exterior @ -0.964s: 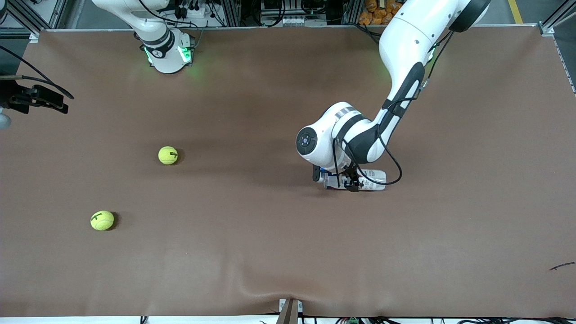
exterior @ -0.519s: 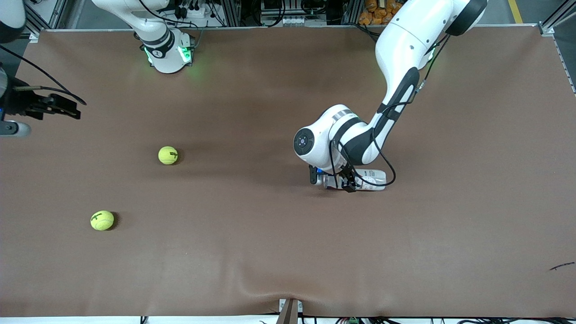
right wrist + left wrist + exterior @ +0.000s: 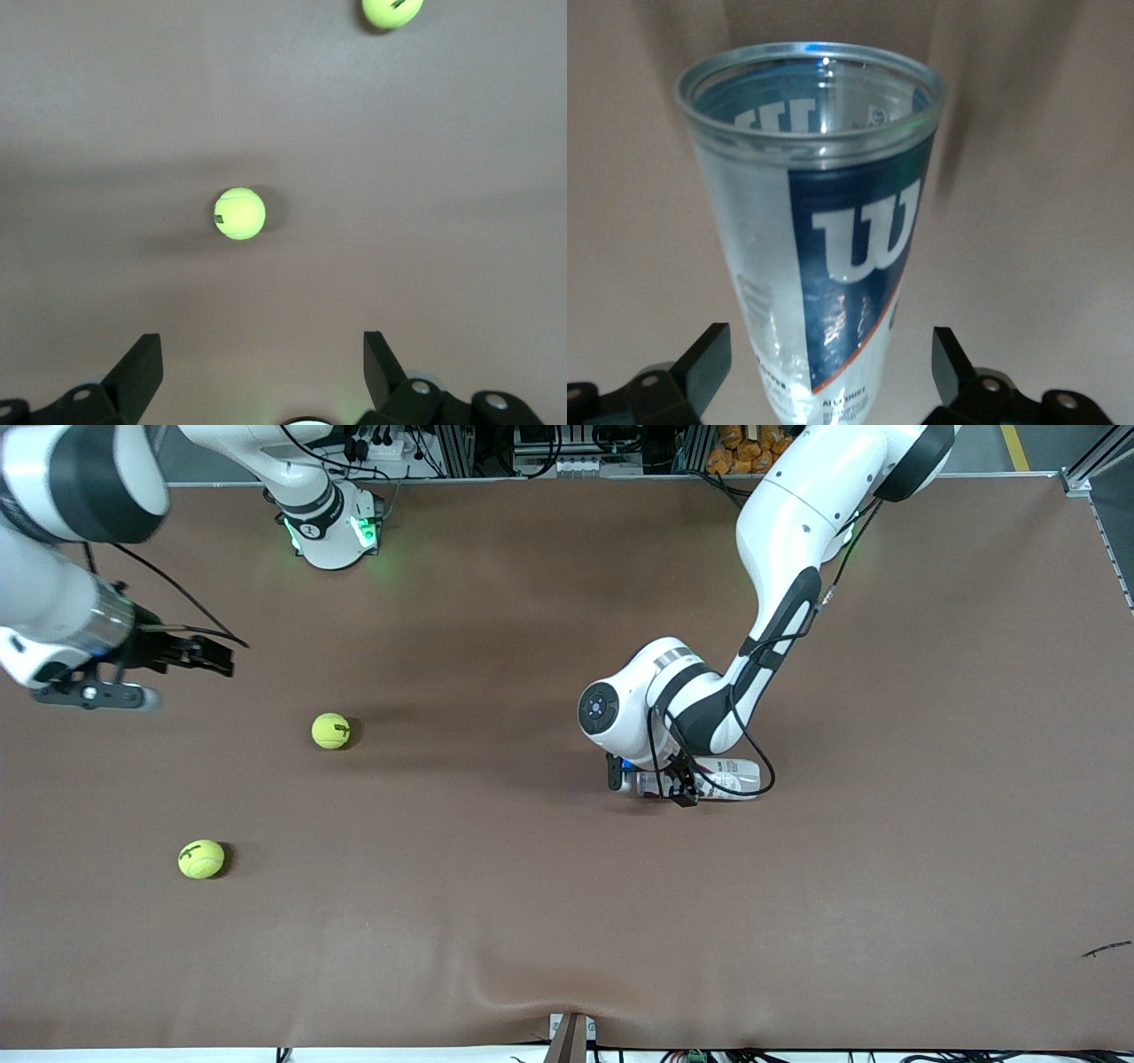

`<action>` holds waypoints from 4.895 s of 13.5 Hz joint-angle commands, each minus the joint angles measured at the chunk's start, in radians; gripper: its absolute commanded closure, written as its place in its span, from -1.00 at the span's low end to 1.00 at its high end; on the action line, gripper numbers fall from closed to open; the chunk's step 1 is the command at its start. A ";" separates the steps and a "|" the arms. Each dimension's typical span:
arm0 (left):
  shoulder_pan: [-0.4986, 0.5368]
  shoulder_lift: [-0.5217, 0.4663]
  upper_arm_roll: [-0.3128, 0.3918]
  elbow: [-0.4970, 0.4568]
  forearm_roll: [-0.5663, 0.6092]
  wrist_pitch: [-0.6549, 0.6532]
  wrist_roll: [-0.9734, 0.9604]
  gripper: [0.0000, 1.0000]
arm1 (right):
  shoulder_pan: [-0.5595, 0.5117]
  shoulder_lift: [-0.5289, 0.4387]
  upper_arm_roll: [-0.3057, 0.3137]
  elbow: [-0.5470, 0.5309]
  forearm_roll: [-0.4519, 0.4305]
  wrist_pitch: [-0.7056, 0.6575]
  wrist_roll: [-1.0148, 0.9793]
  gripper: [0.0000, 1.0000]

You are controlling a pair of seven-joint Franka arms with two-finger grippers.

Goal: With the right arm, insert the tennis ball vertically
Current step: 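Stand the can upright with the left gripper while the right gripper reaches out, then lower the right gripper onto the nearer tennis ball and grasp it, then carry the ball with the right gripper over the can's open rim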

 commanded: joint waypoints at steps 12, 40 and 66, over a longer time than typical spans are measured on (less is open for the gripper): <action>0.007 0.065 0.002 0.023 0.071 0.051 -0.004 -1.00 | 0.023 -0.001 -0.005 -0.288 0.075 0.314 0.073 -1.00; -0.004 0.067 0.002 0.026 0.071 0.059 -0.018 -0.44 | 0.097 0.395 -0.008 -0.392 0.070 0.760 0.130 -1.00; -0.004 0.059 -0.138 0.115 0.053 1.085 -1.022 -0.47 | -0.016 0.275 -0.015 0.075 0.401 0.013 0.140 0.16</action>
